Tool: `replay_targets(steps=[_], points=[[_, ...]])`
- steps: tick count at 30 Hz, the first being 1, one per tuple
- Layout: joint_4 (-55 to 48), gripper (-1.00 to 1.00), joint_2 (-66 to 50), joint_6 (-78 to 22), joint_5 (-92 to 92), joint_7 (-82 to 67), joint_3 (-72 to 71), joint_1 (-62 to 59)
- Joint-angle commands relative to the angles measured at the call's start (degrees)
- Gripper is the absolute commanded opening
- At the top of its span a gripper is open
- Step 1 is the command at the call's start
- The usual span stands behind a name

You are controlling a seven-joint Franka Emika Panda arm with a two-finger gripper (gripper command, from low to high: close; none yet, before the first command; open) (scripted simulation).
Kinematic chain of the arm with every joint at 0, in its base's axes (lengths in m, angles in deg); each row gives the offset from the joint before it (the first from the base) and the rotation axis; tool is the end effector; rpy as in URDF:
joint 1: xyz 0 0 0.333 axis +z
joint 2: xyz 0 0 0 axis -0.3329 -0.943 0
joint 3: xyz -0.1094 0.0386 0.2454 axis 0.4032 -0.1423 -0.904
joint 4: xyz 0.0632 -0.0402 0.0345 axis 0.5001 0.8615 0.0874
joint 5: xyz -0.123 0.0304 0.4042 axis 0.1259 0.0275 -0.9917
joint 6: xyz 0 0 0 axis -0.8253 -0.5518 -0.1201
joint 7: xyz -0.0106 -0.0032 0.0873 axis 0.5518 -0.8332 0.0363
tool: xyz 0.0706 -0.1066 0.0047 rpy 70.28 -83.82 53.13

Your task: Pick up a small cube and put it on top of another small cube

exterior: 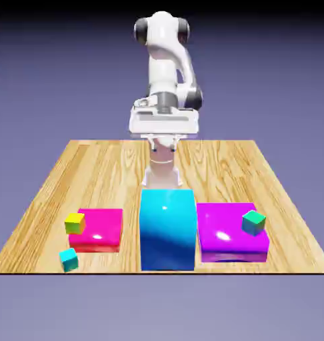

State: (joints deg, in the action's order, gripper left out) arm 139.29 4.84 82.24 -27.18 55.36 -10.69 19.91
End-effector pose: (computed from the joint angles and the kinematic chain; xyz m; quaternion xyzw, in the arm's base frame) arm 0.4631 -0.0059 0.3816 -0.8610 0.3516 -0.3393 0.1410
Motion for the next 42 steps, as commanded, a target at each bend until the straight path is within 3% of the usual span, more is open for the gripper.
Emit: replay_targets(steps=[1, 42], points=[[-1.93, 0.0, -2.08, -1.96, -0.96, 0.15, 0.92, -0.18], [-80.98, 0.0, -87.21, -82.4, -40.39, 6.15, 38.75, -7.77]])
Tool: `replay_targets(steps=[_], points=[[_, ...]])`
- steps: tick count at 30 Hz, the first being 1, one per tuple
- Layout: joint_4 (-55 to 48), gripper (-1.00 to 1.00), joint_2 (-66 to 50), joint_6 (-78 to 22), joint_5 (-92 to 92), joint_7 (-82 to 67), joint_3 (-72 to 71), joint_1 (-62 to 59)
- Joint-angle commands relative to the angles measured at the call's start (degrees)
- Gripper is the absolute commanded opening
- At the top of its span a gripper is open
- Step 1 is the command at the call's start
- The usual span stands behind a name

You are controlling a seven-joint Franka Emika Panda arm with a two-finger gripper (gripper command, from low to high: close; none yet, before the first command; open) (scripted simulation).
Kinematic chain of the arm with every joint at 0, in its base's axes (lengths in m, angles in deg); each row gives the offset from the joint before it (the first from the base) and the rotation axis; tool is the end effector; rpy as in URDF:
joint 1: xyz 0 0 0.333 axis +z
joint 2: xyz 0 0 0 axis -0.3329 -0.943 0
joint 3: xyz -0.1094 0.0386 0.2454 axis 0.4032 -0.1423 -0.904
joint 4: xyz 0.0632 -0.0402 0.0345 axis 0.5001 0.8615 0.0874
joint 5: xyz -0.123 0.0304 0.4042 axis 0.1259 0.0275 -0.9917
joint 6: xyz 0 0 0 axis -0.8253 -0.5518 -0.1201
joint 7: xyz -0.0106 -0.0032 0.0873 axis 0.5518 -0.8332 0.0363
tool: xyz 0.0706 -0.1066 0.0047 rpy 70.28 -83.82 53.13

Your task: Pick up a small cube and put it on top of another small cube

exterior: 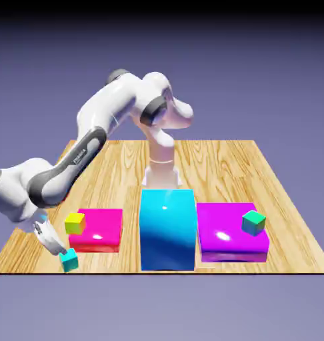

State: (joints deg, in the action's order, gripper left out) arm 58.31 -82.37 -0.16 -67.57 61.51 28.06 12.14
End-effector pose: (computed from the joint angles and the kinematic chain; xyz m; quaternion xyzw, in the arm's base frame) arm 0.5329 -0.3741 0.1142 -0.5942 0.7563 0.2714 0.0358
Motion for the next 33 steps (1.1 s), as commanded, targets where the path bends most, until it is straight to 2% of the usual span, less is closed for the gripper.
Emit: replay_targets(steps=[1, 5, 6, 10, 12, 24, 33], points=[[-0.93, 0.0, -1.0, -0.95, -0.46, 0.07, 0.45, -0.09], [5.17, 0.0, -3.41, 6.31, -3.0, -2.04, -1.35, 2.16], [5.17, -1.0, -3.41, 6.31, -3.0, -2.04, -1.35, 2.16], [-0.98, -1.0, -1.03, -0.88, -0.43, 0.16, 0.54, 0.04], [-1.81, -1.0, -0.91, 0.86, 2.24, 1.64, 1.15, 4.18], [3.37, -1.0, 9.92, 7.27, 32.05, -2.48, -21.9, 29.1], [7.31, -1.0, 16.43, 0.7, 39.16, -2.47, -40.58, 23.98]])
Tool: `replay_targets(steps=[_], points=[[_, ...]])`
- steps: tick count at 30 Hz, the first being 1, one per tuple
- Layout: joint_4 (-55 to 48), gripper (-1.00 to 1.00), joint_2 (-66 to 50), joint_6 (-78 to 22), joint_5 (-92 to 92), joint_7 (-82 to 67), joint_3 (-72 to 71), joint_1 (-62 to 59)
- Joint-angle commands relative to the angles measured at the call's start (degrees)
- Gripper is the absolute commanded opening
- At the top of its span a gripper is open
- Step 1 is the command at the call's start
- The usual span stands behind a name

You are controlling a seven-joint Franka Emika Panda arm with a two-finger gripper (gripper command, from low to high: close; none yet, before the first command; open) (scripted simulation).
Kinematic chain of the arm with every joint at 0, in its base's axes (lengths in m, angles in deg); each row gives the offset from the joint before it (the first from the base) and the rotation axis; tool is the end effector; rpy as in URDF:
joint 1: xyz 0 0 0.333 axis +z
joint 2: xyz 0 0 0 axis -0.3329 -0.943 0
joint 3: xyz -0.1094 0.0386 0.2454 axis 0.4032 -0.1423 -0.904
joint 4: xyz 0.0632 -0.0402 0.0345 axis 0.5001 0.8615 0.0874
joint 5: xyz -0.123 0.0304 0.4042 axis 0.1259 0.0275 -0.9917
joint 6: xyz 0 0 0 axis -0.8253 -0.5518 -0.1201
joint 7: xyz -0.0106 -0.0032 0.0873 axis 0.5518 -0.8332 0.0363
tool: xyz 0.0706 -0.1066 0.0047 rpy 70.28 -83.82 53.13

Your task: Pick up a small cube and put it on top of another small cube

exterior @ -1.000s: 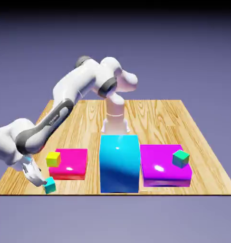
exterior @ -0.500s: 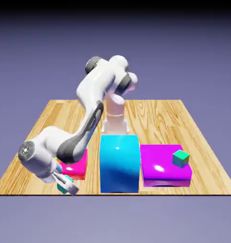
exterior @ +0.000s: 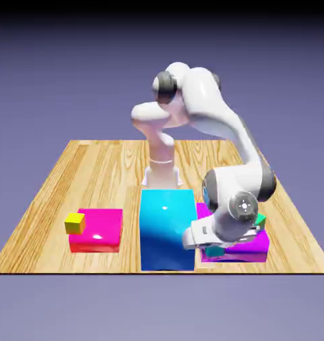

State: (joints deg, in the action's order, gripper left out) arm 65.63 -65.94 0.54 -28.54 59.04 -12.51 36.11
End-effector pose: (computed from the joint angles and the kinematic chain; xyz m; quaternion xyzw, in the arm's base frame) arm 0.5921 0.1907 0.1551 0.9196 -0.2444 -0.2737 0.1403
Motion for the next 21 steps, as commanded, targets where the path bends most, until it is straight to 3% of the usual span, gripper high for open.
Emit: replay_targets(steps=[1, 12, 17, 18, 21], points=[[0.44, -1.0, 0.72, -0.74, 0.9, 0.01, -2.08, -0.6], [4.52, -1.0, 9.32, -4.22, 14.12, 1.74, -22.57, -0.79], [14.73, -1.0, 9.54, 5.58, 14.74, 2.39, -22.14, -2.01], [14.73, 1.0, 9.54, 5.59, 14.74, 2.39, -22.14, -2.01], [10.59, 1.0, 9.45, 1.61, 14.49, 2.13, -22.32, -1.51]])
